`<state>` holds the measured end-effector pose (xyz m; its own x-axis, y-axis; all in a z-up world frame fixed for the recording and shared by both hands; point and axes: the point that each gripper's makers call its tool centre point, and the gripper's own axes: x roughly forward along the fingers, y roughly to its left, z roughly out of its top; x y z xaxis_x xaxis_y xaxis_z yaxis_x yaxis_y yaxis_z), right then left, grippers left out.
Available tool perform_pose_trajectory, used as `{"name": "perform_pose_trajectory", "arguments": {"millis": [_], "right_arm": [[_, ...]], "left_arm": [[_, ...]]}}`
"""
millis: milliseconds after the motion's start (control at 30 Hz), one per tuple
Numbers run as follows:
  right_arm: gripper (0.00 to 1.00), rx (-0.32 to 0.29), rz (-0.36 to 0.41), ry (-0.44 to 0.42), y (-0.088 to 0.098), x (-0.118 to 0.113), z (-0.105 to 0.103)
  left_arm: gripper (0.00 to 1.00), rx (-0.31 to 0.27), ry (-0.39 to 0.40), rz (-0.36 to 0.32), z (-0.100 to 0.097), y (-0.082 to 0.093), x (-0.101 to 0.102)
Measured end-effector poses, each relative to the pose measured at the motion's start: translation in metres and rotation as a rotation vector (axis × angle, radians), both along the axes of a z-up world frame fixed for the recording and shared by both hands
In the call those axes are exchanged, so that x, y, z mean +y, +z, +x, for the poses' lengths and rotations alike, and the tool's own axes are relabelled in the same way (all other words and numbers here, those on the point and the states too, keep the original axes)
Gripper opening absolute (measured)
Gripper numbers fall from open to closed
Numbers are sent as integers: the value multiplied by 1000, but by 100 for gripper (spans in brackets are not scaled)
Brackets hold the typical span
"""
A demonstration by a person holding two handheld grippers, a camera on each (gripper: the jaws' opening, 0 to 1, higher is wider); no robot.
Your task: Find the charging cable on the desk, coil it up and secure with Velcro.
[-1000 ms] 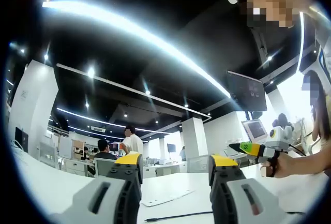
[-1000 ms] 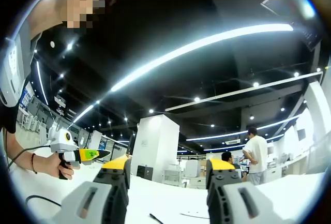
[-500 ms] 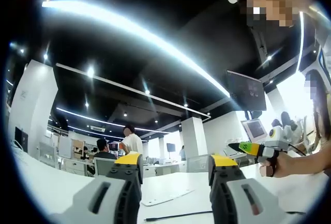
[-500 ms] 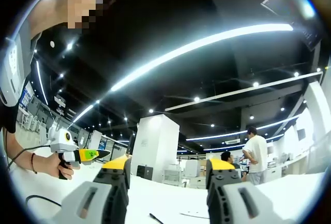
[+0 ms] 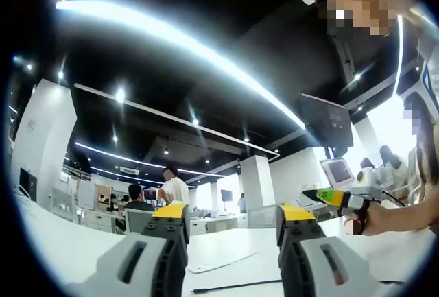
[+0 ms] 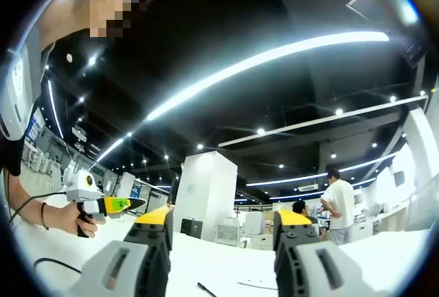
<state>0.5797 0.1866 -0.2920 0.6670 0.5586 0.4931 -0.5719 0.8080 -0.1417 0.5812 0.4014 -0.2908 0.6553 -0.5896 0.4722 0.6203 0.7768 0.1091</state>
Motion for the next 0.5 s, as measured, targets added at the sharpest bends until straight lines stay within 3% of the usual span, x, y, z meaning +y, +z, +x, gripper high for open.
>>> {"name": "perform_pose_trajectory", "arguments": {"millis": [500], "right_arm": [[60,3,15,-31,2,-7,1]], "left_arm": [[51,3,-13,-10,-3,1,0]]}}
